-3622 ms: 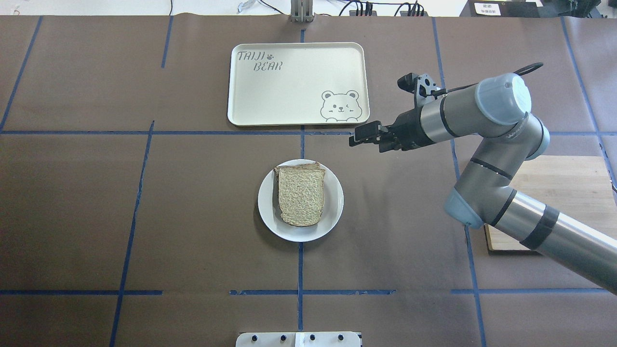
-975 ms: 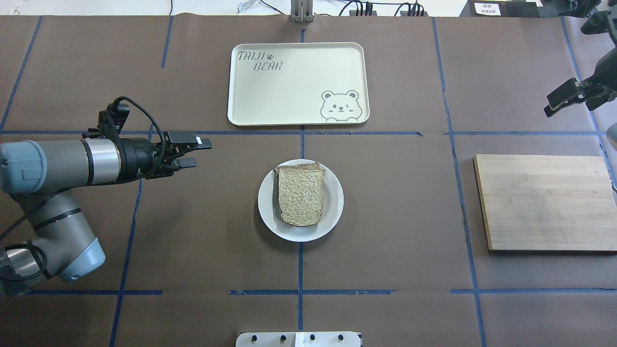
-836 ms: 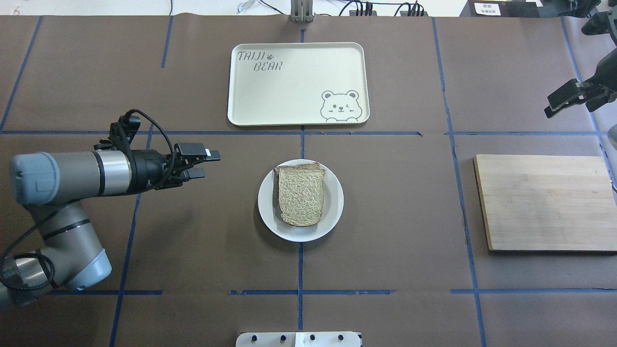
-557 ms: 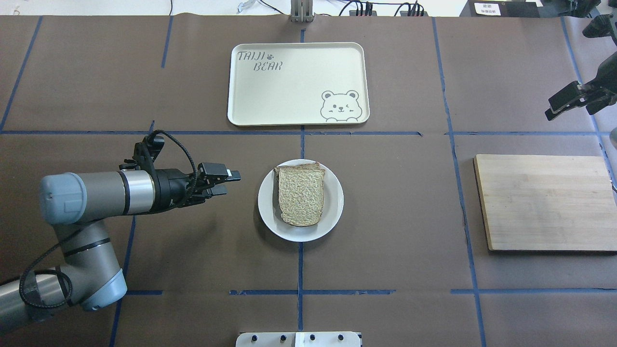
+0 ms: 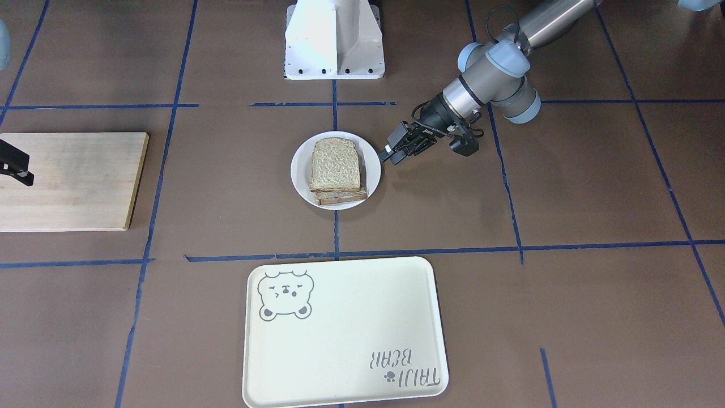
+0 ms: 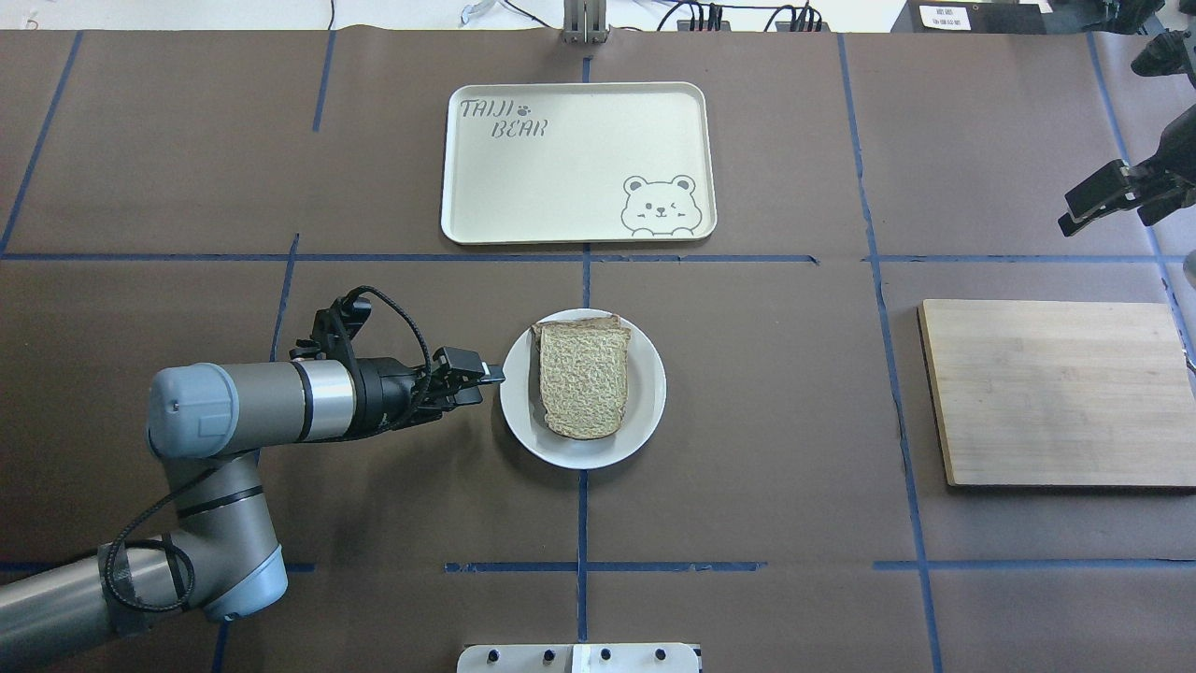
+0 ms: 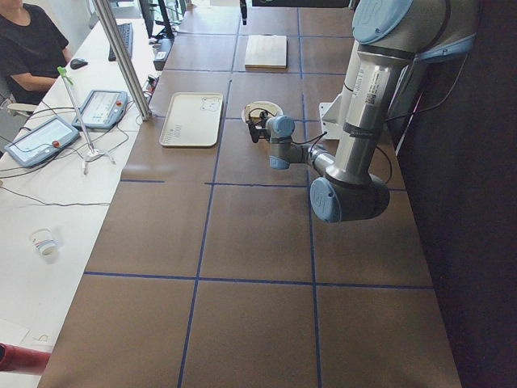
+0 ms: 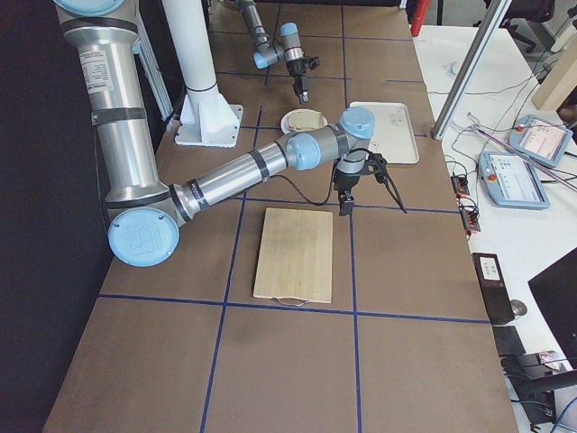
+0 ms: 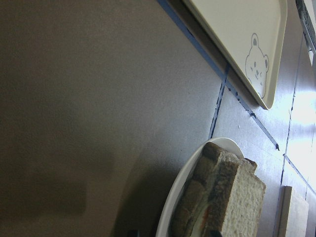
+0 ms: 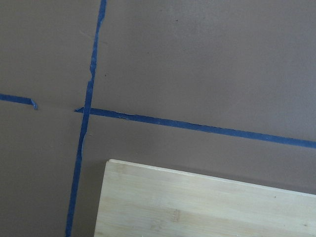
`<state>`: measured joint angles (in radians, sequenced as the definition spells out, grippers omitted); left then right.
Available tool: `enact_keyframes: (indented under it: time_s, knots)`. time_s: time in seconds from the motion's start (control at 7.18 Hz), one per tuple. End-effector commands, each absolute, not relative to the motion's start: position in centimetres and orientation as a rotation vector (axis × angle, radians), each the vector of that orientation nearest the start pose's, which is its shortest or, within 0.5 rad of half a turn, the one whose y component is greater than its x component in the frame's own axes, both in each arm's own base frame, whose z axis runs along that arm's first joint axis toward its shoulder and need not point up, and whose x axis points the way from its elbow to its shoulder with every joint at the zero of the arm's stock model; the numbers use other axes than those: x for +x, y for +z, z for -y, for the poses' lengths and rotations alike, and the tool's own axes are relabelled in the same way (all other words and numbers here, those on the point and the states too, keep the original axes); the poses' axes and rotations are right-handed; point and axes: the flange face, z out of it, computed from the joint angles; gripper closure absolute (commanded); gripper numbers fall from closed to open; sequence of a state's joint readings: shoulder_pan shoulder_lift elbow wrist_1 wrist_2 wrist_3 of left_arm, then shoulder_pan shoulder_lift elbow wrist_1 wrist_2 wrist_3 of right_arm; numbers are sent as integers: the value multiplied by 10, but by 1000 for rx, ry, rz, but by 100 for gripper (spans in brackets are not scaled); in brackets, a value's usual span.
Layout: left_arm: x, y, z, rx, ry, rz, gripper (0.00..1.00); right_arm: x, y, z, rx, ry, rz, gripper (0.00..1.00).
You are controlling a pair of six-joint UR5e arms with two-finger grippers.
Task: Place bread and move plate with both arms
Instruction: 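Move the left gripper to the plate rim nearest it and grip the rim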
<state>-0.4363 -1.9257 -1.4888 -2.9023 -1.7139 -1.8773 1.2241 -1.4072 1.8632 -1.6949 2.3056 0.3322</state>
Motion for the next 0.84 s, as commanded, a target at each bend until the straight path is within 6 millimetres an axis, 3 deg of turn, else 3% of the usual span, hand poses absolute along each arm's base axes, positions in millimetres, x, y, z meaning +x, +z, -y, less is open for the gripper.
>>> enact_keyframes:
  time_s: [0.0,0.28,0.42,0.7]
  knots:
    - [525,351,366,-18,-452,-1620,45,-120,451,529,49,-130,788,0]
    - [530,352,360,-28,-443,-1616,47,-120,452,529,46,-131,789,0]
    - [533,343,361,-25,-441,-1629,47,-120,455,528,42,-129,788,0]
    - [546,342,346,-22,-444,-1632,51,-119,458,526,39,-130,786,0]
